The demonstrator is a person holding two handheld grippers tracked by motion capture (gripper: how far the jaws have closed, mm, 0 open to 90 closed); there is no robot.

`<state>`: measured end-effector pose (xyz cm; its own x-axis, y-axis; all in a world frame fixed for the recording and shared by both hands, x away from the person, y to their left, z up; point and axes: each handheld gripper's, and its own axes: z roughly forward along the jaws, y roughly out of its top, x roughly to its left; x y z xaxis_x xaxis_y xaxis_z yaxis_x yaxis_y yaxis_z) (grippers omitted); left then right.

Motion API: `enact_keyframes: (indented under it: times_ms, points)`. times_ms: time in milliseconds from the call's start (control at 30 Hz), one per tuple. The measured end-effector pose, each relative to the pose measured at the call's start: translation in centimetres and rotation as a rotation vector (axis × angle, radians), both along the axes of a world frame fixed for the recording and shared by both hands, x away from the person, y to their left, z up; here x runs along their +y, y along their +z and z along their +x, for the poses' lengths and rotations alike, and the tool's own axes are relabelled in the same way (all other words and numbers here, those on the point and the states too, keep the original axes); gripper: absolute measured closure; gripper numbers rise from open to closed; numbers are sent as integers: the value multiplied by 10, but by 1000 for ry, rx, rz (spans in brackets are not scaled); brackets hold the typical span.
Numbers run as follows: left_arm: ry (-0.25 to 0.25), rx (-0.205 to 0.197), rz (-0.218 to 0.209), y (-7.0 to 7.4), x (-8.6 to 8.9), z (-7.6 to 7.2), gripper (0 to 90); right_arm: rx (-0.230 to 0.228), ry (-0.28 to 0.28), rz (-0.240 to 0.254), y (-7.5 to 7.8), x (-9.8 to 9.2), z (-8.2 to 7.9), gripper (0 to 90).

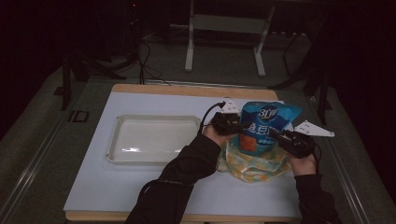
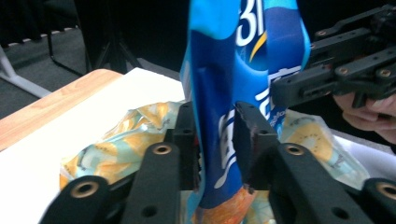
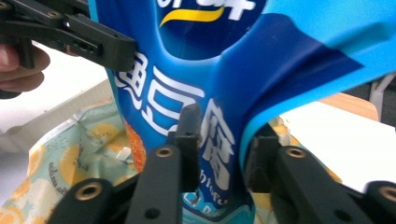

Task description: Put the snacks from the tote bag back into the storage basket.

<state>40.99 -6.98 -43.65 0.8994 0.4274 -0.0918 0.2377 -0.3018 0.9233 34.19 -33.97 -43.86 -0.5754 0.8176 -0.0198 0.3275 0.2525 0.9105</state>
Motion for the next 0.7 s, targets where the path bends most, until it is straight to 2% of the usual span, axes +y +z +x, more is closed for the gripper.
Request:
enact_keyframes:
  times_ms: [167,267,367,500,700]
  points:
    - [8,-10,6,-1,-2,-1,754,8,0,4,0,-1,1,801]
    - [10,-4,7,-1,-3,0,802,9,1,-25,1,3,2,857]
    - [16,-1,15,0,-6,0,840,9,-3,-36,2,5,2,875]
    - [24,3,21,1,-7,-1,872,6,-6,-25,1,4,2,880]
    - [29,2,27,3,-9,-2,884,7,-6,-30,3,4,0,886]
